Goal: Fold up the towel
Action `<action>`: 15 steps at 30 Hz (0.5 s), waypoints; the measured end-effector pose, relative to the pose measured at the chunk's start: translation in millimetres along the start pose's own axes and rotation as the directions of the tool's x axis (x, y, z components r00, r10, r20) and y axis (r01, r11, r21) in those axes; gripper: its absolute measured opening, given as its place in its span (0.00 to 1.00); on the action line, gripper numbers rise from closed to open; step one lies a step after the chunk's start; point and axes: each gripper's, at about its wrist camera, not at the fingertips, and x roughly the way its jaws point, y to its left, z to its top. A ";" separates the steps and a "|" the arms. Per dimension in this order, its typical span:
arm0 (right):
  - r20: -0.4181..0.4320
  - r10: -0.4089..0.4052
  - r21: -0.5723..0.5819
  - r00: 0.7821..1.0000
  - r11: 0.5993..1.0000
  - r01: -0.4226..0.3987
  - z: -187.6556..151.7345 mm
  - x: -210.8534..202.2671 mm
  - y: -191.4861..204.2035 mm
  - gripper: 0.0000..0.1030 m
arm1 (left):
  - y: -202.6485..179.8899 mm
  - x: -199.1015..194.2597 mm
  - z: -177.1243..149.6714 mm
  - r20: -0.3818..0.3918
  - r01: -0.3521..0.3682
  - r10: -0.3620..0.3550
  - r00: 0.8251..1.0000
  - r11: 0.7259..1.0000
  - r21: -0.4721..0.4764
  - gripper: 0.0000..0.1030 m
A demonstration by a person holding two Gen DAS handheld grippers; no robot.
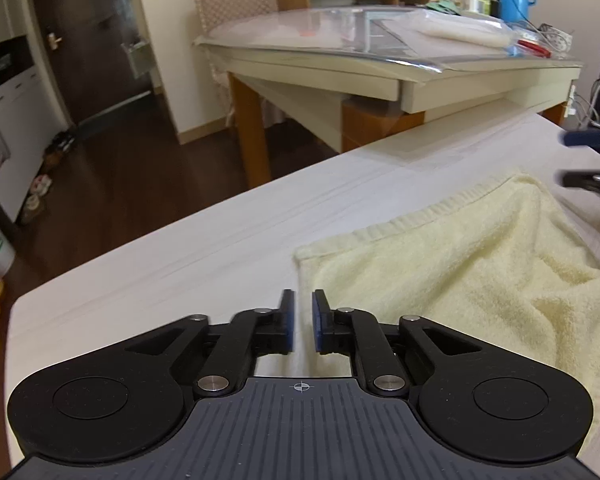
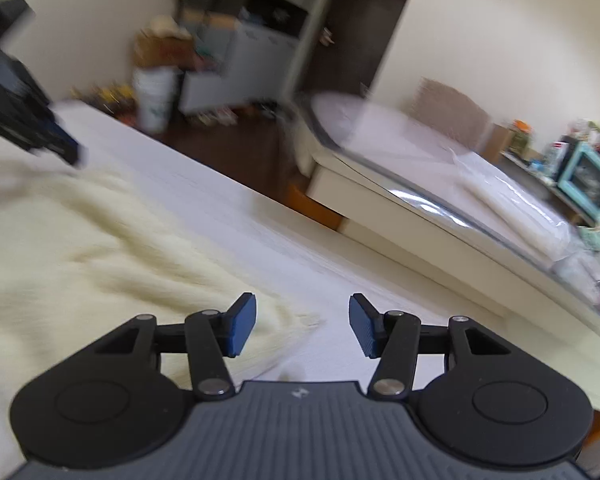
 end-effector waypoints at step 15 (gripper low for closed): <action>-0.082 0.020 -0.423 0.996 0.904 -0.053 -50.3 -59.4 95.1 0.39 | -30.2 -48.9 -37.1 0.033 0.060 -0.059 0.998 0.998 -0.016 0.42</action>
